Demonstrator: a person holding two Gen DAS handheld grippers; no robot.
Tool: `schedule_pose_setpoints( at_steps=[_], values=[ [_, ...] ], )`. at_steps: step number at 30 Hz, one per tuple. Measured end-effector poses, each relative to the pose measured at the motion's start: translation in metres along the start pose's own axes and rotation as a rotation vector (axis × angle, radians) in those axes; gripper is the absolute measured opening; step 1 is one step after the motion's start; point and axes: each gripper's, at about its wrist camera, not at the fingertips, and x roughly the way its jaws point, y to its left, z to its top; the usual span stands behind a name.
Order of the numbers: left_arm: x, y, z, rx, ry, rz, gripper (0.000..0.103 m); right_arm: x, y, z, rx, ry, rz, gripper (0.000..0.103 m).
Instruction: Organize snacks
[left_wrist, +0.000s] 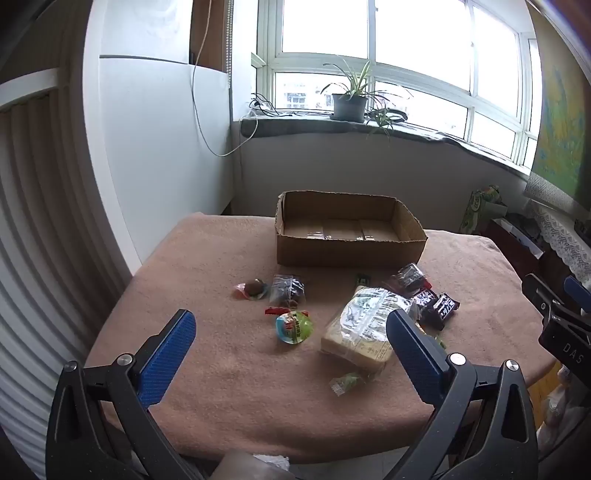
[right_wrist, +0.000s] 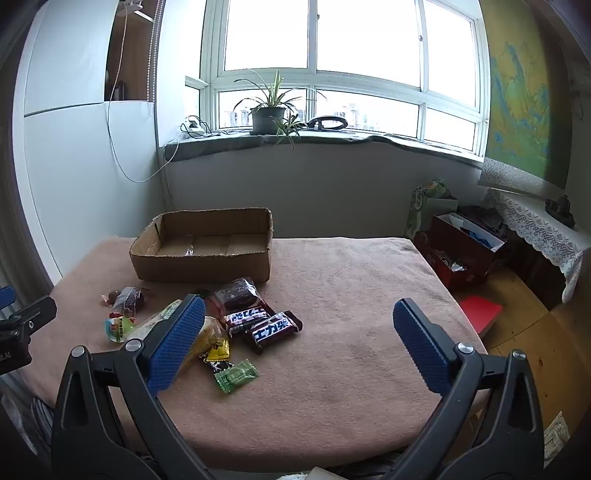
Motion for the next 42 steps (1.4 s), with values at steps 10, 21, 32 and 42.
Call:
schedule_pose_setpoints(
  at_steps=[10,21,32,42],
  values=[
    [0.002,0.002,-0.003,-0.026,-0.017,0.001,0.102,0.009,0.0,-0.002,0.003,0.004,-0.002,0.103],
    [0.005,0.003,-0.002,-0.013,-0.008,-0.01,0.102,0.007,0.003,-0.002,0.0,0.02,-0.007,0.103],
    [0.007,0.003,-0.002,-0.007,0.001,-0.008,0.102,0.008,0.004,-0.003,-0.002,0.024,-0.008,0.103],
    [0.011,-0.001,-0.003,-0.003,0.009,-0.014,0.102,0.011,0.001,-0.004,0.0,0.031,-0.01,0.103]
  ],
)
